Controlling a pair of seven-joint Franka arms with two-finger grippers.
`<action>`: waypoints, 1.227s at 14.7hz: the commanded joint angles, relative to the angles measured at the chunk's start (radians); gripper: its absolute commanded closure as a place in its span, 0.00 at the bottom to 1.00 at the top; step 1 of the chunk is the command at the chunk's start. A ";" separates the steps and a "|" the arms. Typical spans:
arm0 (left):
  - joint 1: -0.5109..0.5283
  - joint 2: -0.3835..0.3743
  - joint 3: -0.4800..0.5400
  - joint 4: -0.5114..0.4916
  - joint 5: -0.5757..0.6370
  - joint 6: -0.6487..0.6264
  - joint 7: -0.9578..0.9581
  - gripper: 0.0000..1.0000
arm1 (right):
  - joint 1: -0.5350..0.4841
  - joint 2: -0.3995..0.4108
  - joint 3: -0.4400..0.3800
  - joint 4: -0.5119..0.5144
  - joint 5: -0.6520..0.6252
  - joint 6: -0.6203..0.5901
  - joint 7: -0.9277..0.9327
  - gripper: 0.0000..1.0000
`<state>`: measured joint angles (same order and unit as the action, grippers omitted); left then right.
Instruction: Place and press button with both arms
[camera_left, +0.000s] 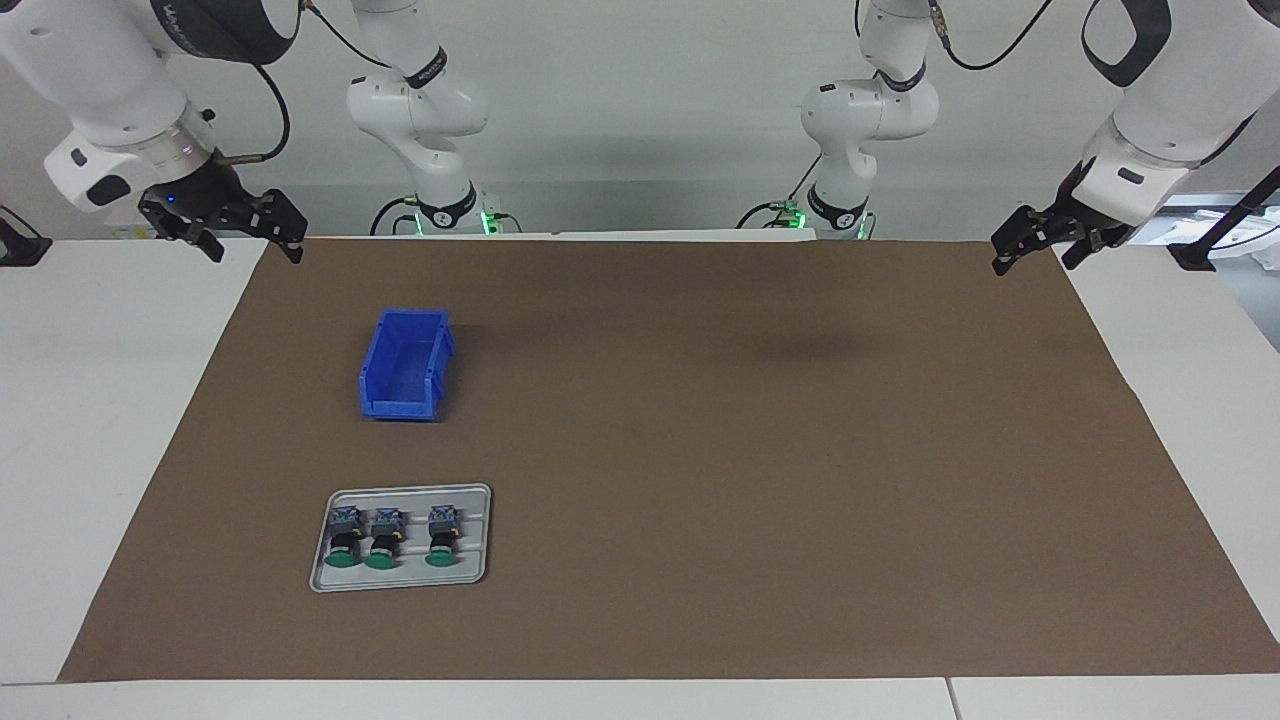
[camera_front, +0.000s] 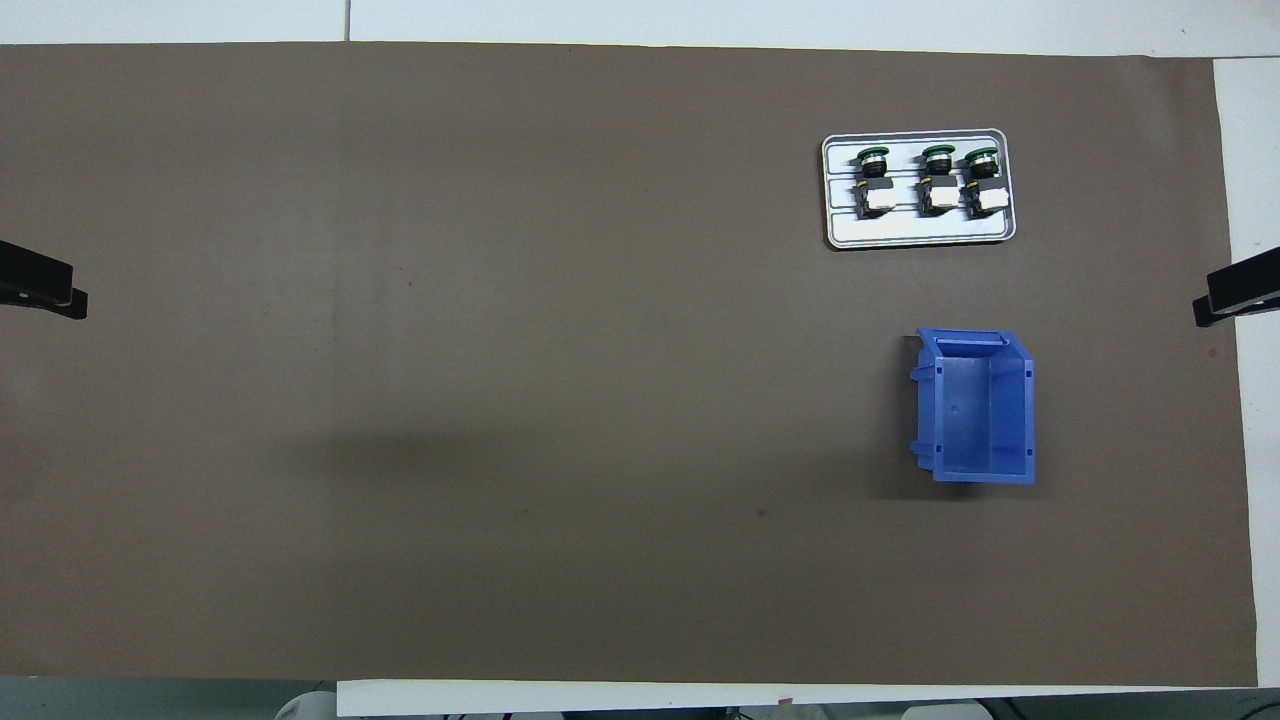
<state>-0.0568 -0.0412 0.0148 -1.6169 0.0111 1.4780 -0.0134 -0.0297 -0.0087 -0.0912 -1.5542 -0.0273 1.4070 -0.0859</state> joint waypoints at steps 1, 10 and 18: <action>-0.003 -0.022 0.007 -0.018 0.013 -0.005 0.003 0.00 | -0.006 -0.010 0.008 -0.004 -0.016 0.000 -0.018 0.00; -0.005 -0.023 0.005 -0.021 0.013 0.002 0.016 0.00 | -0.007 -0.020 0.008 -0.020 0.029 -0.011 -0.025 0.00; -0.012 -0.023 0.005 -0.023 0.012 0.001 0.016 0.00 | 0.155 0.294 0.010 0.095 0.030 0.291 0.141 0.00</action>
<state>-0.0590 -0.0413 0.0138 -1.6171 0.0111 1.4780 -0.0106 0.1225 0.1611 -0.0814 -1.5456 -0.0060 1.6521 0.0338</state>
